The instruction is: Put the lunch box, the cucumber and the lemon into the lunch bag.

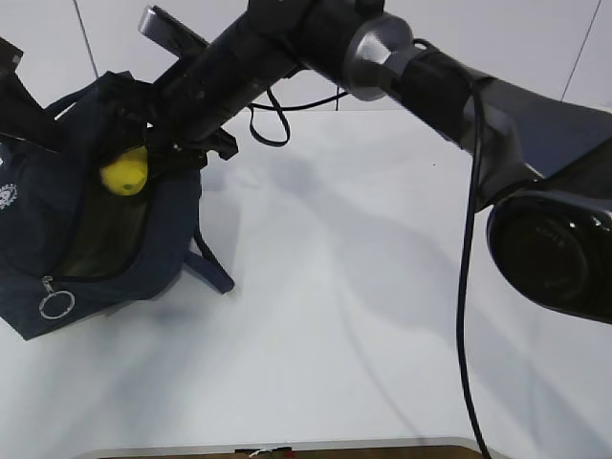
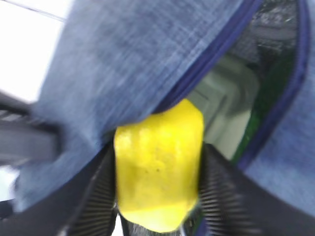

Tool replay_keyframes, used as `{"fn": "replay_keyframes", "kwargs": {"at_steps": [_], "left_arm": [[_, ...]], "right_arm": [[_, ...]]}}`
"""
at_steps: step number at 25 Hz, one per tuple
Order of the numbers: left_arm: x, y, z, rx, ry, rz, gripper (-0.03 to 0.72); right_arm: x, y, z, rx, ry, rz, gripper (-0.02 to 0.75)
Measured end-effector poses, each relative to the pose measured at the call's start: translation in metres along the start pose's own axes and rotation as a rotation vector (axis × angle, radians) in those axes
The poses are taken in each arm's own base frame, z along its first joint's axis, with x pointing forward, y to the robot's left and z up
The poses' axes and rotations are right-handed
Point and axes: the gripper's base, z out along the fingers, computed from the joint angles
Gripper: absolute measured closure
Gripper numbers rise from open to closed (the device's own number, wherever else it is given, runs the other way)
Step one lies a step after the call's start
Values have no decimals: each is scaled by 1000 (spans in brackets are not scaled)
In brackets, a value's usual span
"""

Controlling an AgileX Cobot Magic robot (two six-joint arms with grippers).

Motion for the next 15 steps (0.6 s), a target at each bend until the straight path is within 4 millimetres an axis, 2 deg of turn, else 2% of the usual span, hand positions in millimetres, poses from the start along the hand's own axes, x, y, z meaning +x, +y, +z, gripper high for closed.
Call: {"fn": "replay_keyframes", "kwargs": {"at_steps": [6, 10, 15], "left_arm": [[1, -1, 0, 6, 7, -1, 697], [1, -1, 0, 7, 9, -1, 697], [1, -1, 0, 9, 12, -1, 697]], "right_arm": [[4, -9, 12, -18, 18, 13, 147], [4, -8, 12, -29, 23, 14, 129], [9, -4, 7, -43, 101, -22, 161]]}}
